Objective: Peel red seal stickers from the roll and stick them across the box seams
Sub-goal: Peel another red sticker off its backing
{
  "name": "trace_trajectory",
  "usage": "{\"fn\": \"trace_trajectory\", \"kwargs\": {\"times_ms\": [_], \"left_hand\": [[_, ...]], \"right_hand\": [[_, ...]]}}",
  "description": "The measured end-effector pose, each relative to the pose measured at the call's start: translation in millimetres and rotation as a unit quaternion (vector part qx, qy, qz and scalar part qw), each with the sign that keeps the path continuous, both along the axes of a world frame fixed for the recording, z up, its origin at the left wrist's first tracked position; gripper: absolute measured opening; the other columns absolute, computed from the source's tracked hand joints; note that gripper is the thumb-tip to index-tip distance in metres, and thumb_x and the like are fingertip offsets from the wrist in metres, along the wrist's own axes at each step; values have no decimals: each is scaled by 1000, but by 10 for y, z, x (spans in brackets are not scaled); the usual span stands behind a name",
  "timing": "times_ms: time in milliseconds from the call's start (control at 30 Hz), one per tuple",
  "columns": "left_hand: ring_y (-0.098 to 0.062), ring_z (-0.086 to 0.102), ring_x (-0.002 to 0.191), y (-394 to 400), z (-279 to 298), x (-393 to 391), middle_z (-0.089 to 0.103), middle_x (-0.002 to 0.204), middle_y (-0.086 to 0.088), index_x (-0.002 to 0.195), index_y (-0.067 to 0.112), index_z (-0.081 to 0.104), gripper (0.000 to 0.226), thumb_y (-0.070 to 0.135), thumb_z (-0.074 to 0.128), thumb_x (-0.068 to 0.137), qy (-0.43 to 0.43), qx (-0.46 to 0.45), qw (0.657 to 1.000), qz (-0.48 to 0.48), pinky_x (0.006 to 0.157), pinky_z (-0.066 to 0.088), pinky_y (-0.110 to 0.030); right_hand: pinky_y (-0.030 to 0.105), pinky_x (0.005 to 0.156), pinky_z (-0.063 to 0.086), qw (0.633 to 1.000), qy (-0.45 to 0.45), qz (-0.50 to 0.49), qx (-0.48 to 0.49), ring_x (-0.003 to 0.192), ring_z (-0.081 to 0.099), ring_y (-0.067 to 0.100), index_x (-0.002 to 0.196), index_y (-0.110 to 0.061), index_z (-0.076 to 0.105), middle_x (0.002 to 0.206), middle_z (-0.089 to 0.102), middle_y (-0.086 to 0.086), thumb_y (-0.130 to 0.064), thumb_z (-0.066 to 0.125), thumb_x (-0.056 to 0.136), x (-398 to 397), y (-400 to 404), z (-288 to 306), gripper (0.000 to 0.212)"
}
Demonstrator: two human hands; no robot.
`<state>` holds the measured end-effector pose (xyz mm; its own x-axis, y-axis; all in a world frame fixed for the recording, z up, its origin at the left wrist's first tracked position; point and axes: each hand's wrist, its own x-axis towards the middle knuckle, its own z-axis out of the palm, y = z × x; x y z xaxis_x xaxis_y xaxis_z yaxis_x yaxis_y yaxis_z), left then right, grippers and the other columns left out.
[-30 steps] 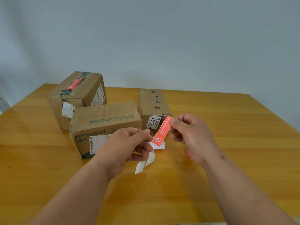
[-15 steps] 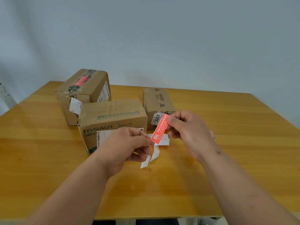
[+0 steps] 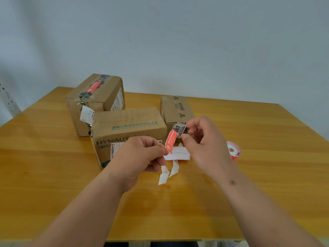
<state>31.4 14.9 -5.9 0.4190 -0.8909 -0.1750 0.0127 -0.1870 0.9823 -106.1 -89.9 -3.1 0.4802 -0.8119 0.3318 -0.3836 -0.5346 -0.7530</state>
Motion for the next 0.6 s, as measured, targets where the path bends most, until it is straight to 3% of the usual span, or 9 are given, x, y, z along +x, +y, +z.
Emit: {"fn": "trace_trajectory", "kwargs": {"times_ms": [133,267,600], "left_hand": [[-14,58,56,-17,7,-27,67,60,-8,75,6,70,12,6,66,86,-51,-2,999,0,61,55,-29],[-10,59,55,-9,27,-58,68,62,-7,77,4,70,12,11,67,87,-111,-5,994,-1,58,54,-21],[-3,59,53,-38,34,-68,70,62,-3,73,11,71,16,16,67,87,-165,11,986,-15,54,49,-13]], "right_hand": [[13,51,37,989,93,111,18,57,51,-1,75,-28,66,65,59,-14,-23,66,86,-7,97,41,12],[12,41,32,986,91,128,52,44,45,-1,75,-23,70,50,54,-20,-26,68,85,-8,106,19,11],[19,42,31,983,122,122,62,45,41,4,67,-21,68,65,67,6,-19,61,85,3,53,64,19]]}}
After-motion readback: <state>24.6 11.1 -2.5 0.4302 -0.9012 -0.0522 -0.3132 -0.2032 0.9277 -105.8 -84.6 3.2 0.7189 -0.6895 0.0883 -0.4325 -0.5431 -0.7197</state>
